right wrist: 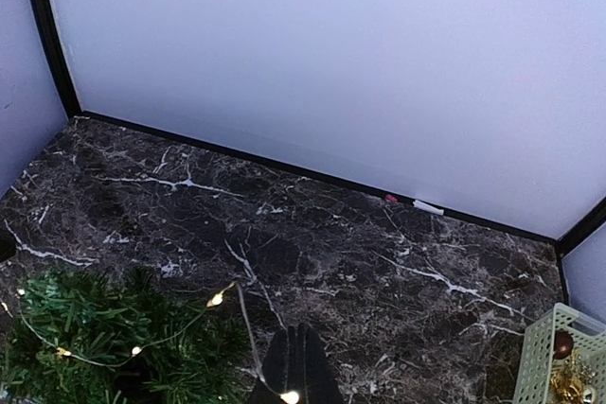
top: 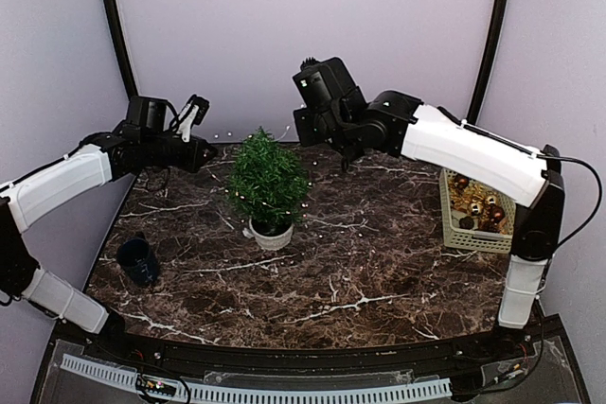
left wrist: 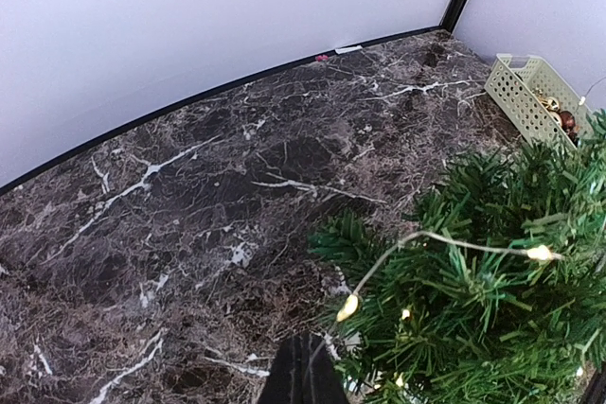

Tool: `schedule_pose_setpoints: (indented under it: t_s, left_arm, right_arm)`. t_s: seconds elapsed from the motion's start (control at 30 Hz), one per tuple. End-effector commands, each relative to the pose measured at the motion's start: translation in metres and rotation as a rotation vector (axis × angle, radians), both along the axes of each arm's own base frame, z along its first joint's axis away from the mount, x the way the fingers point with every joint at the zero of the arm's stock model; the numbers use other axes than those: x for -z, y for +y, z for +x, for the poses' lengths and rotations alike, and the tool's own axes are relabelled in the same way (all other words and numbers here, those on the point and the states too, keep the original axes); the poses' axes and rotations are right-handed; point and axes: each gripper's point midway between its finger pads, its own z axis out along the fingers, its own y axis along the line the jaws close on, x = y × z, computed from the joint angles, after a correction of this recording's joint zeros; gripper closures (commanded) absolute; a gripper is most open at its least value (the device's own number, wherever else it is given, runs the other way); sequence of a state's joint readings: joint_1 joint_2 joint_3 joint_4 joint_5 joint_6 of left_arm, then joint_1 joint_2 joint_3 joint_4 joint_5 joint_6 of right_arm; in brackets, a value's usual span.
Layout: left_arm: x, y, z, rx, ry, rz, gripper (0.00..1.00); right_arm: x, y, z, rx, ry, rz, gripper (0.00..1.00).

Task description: Decorate the small christmas tree

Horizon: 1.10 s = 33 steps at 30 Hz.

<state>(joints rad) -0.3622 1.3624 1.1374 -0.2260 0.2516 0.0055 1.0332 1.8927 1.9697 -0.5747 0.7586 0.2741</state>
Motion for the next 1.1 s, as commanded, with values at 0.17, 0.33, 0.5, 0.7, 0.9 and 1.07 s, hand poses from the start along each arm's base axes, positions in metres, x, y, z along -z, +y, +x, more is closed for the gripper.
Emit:
schedule_pose_setpoints:
  t_s: [0.17, 0.33, 0.5, 0.7, 0.9, 1.07]
  left_arm:
    - [-0.026, -0.014, 0.02, 0.06, -0.064, -0.027, 1.0]
    - [-0.035, -0.011, 0.029, 0.046, -0.094, -0.043, 1.0]
    - [-0.044, -0.008, 0.032, 0.04, -0.119, -0.071, 1.0]
    - [-0.05, -0.007, 0.033, 0.044, -0.129, -0.092, 1.0]
    - [-0.051, -0.008, 0.034, 0.058, -0.128, -0.106, 1.0]
    - [-0.046, -0.006, 0.041, 0.043, -0.103, -0.121, 1.0]
  right_arm:
    - [-0.029, -0.008, 0.01, -0.028, -0.003, 0.108, 1.0]
    - [-0.037, -0.011, 0.015, -0.046, -0.011, 0.135, 1.0]
    - [-0.046, -0.014, 0.017, -0.053, -0.025, 0.175, 1.0]
    - [-0.045, -0.019, 0.022, -0.042, -0.017, 0.193, 1.0]
    - [-0.042, -0.025, 0.027, -0.026, -0.001, 0.22, 1.0]
    - [-0.031, -0.028, 0.033, -0.01, 0.025, 0.218, 1.0]
